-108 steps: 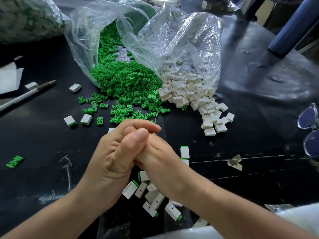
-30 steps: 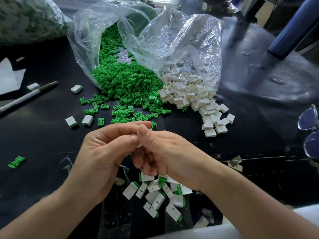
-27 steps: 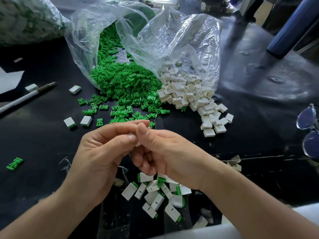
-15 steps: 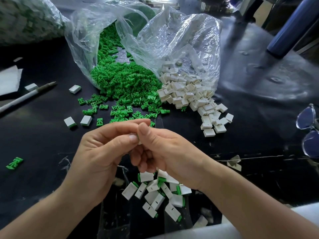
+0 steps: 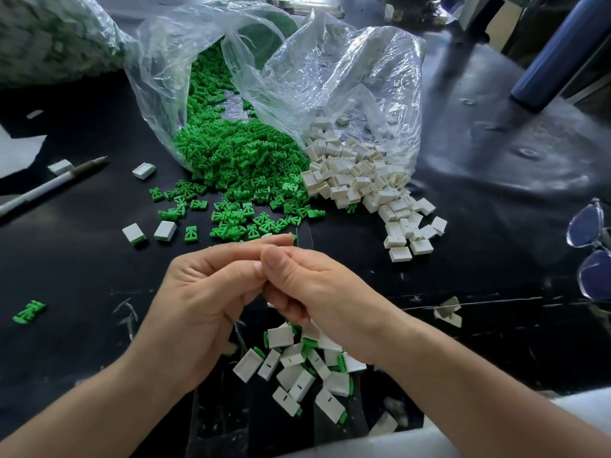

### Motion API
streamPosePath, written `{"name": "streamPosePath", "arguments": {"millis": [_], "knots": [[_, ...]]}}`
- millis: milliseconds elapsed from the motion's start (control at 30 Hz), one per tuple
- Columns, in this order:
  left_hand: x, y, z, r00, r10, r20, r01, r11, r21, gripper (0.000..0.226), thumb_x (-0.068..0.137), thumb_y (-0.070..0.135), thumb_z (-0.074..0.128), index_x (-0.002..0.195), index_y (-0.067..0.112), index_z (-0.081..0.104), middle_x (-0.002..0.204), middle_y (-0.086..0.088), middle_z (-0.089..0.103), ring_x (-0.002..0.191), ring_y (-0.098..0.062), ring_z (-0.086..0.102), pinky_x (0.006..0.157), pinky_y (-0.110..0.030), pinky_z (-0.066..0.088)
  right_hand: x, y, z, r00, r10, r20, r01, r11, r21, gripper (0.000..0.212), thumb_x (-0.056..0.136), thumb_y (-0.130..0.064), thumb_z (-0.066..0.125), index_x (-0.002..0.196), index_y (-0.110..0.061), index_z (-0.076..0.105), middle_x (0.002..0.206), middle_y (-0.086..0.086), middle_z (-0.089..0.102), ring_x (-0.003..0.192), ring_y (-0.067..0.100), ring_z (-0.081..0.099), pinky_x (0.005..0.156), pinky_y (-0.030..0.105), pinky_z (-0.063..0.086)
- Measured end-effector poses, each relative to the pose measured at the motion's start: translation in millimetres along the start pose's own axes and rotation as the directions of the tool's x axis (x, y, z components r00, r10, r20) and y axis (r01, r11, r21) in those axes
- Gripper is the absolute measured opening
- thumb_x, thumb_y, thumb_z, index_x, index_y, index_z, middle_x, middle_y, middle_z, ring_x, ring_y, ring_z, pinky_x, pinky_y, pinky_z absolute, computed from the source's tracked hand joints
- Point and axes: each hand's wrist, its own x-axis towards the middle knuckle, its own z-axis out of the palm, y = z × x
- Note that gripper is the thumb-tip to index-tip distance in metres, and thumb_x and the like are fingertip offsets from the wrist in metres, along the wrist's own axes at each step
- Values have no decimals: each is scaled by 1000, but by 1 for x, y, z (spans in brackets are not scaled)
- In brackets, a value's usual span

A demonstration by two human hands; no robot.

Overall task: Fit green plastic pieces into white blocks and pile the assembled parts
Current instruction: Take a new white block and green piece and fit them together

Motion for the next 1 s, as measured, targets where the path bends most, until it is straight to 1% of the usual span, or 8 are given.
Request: {"name": "streamPosePath", "arguments": {"millis": [133,300,467,633,733,800,900,1000], "knots": [[2,-3,-1,999,-34,-34,33,999,-25,26,56,19,67,77,5,75,102,-13,71,84,-24,70,63,-25,55,0,5,0,1000,-16,-6,16,999,-37,42,95,-44,33,113,-18,59,51,-30,50,54,-11,47,62,17,30],[2,-4,-1,999,-22,-31,21,999,-32,24,56,18,66,75,9,77,101,-11,72,89,-22,70,69,-22,54,1,5,2,1000,11,-16,-11,1000,-25,45,94,-43,33,121,-16,56,53,-37,49,57,-19,46,62,15,30],[2,-1,-1,1000,-18,-6,17,999,-27,29,48,19,78,76,10,77,101,-10,72,91,-21,70,70,-22,54,1,5,4,999,25,-41,-26,999,-18,43,95,-43,35,120,-16,57,54,-37,49,57,-18,46,63,15,30],[2,0,0,1000,-15,1,15,999,-39,46,44,38,86,78,9,77,103,-11,71,92,-21,69,71,-22,54,0,3,5,997,33,-65,-36,998,-44,41,95,-42,35,120,-17,57,53,-36,47,55,-18,45,60,15,29],[2,-1,-2,1000,-11,9,11,999,-37,44,43,31,87,78,8,77,104,-11,71,93,-21,69,71,-22,54,-1,2,5,997,28,-71,-33,997,-76,41,96,-41,34,122,-17,56,53,-35,47,54,-19,43,58,14,29],[3,-1,-2,1000,-7,7,7,999,-43,30,48,17,77,76,9,77,103,-11,71,93,-21,69,71,-22,54,-1,1,5,996,10,-88,-19,995,-101,42,96,-40,35,124,-17,55,59,-27,43,55,-17,42,58,13,28],[2,-2,-2,1000,-3,14,4,999,-43,23,56,16,65,75,10,77,103,-10,71,94,-21,69,70,-22,55,-1,2,5,995,-18,-97,6,992,-127,43,96,-41,35,126,-16,53,68,-23,35,60,-11,38,59,14,27],[2,0,-2,1000,-15,22,16,999,-51,29,48,16,77,77,9,77,104,-11,71,96,-22,68,71,-23,54,-1,3,5,996,-4,-85,-5,993,-114,44,96,-43,34,125,-16,54,68,-25,40,62,-11,39,61,15,28]]}}
